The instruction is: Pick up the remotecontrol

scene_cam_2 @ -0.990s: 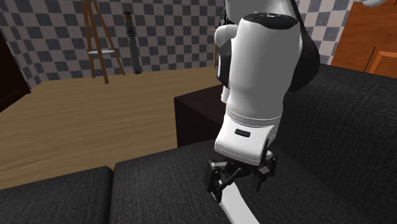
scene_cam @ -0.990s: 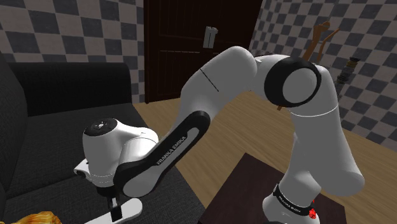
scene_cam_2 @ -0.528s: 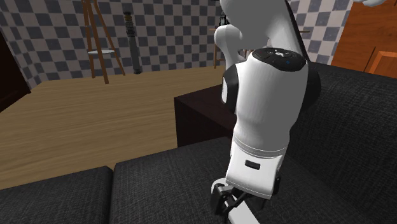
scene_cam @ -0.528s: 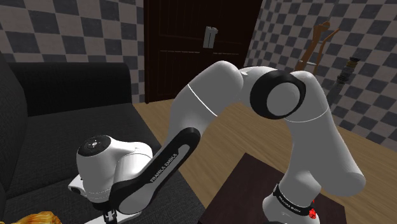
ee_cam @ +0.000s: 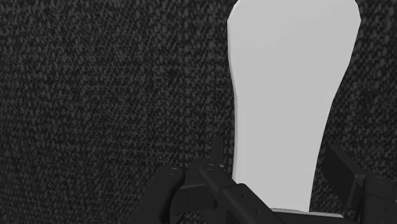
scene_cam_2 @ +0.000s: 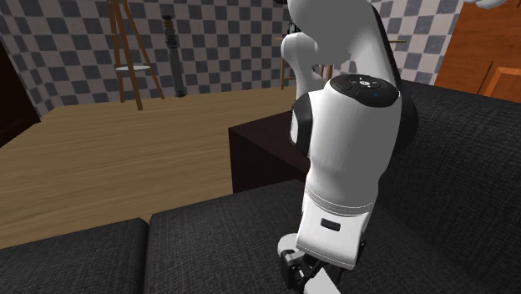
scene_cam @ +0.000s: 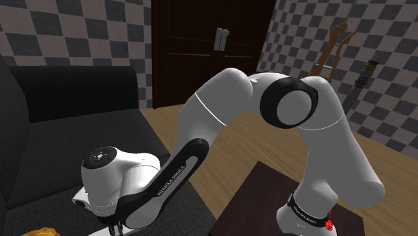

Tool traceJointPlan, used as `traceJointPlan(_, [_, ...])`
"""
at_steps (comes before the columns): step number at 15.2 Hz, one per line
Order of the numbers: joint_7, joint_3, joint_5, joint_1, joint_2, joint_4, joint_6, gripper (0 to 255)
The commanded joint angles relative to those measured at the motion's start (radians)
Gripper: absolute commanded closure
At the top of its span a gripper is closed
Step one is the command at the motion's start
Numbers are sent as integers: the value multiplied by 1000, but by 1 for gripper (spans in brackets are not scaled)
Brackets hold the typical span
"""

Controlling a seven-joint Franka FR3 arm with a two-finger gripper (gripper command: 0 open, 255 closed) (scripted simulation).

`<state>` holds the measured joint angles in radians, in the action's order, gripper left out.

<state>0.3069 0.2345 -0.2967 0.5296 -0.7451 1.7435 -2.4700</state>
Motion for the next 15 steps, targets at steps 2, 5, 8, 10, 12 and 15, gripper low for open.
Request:
traceJointPlan(2, [-1, 0, 0, 0, -1, 1, -1, 255])
traceJointPlan(5, [0, 0, 0, 0, -2, 0, 0, 255])
traceJointPlan(8, [3, 6, 6, -4, 19, 6, 14, 255])
traceJointPlan(10, [7, 11, 11, -8, 40, 11, 30, 255])
traceJointPlan(12, [11, 17, 17, -12, 60, 15, 46, 255])
traceJointPlan(15, [17, 25, 26, -18, 90, 19, 71, 255])
